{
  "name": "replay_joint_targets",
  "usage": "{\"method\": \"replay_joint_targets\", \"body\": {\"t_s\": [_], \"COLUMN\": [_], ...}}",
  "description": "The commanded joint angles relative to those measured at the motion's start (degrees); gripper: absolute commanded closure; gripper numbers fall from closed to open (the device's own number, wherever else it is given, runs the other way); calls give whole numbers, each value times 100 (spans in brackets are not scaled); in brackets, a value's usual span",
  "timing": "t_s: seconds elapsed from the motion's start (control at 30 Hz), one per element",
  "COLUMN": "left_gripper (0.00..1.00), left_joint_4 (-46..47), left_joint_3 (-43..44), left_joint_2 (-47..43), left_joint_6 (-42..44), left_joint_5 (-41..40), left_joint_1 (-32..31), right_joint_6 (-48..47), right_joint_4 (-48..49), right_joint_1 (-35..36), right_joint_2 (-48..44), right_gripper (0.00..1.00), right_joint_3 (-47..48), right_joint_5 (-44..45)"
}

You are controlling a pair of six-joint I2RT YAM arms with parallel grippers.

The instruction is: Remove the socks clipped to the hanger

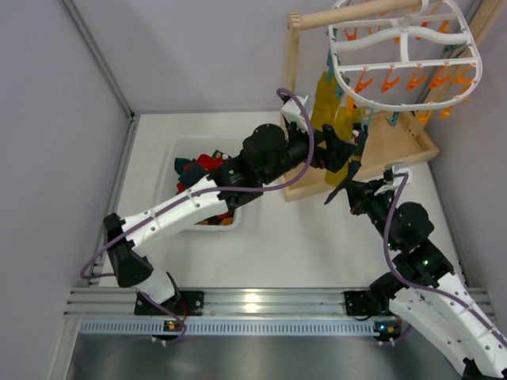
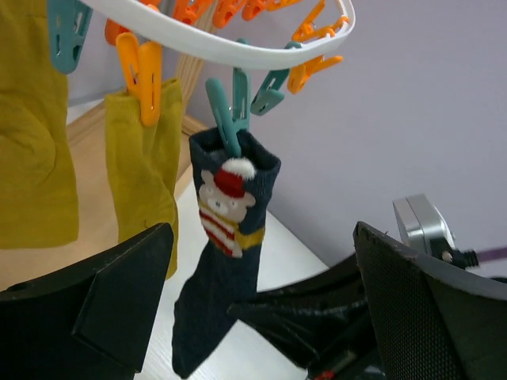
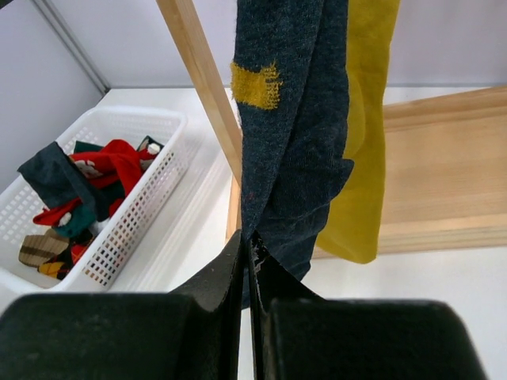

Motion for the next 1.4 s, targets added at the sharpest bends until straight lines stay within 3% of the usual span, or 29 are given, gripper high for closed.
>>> {"method": "replay_joint_targets", "body": {"t_s": [0.0,0.23,0.6,1.03,1.37], "left_gripper": [1,1,12,36,38], "left_joint_4": [324,324,307,219,219], "left_joint_3": [696,1514,2833,3844,4082], "left_joint_2": [549,1261,2475,3073,3320], "left_joint_6": [423,1610,2699,2876,2894], "left_joint_5": [-222,-2033,-3545,-3160,-2799], "left_joint_1": [-98,-915,-960,-679,-494], "right_joint_6": [81,-15,-24,72,108], "right_joint_4": [-17,62,142,273,203], "right_joint_1": [-39,-39,-39,-39,-39], "right_joint_2": [-83,-22,-5,66,74], "right_gripper": [100,100,100,100,100], "right_joint_3": [-40,13,13,-66,-5], "right_joint_5": [-110,-75,-171,-461,-505]}}
